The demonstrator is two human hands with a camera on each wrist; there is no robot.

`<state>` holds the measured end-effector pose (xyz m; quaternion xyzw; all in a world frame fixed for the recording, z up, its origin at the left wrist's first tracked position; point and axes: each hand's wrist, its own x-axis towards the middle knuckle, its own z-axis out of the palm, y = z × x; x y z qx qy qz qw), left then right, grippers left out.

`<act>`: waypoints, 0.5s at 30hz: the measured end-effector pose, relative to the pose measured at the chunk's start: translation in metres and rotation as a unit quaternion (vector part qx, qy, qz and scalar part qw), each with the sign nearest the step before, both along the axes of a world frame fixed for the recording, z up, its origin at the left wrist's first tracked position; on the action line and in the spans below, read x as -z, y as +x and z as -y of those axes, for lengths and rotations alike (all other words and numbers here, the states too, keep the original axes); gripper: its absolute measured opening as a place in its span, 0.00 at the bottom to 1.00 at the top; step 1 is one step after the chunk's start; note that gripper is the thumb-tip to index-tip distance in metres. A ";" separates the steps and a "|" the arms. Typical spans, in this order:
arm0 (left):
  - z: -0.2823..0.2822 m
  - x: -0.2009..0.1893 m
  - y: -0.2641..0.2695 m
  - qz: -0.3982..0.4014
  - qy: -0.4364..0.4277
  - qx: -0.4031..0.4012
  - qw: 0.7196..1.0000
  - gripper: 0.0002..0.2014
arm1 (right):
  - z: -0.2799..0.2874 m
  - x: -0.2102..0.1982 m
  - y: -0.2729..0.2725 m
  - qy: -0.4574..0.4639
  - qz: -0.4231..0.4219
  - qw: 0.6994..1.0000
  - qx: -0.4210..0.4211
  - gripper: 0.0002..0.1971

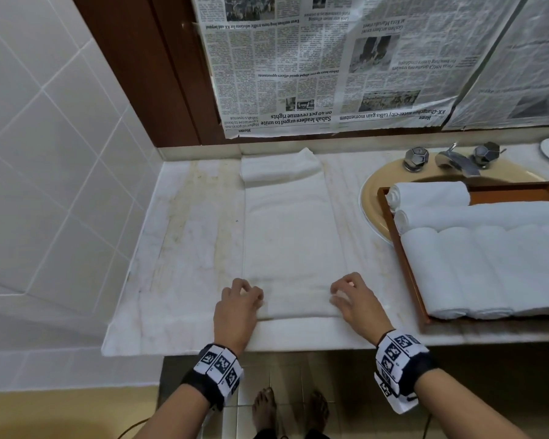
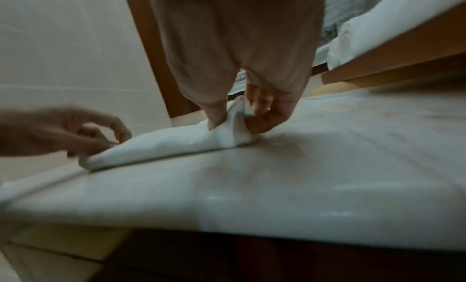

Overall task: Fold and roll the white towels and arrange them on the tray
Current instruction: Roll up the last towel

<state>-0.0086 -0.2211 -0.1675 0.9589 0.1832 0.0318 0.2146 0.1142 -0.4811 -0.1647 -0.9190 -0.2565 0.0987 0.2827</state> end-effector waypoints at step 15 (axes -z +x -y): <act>-0.022 -0.008 0.004 -0.094 0.021 0.129 0.987 0.18 | -0.006 -0.012 0.015 -0.104 -0.020 0.985 -0.133 0.13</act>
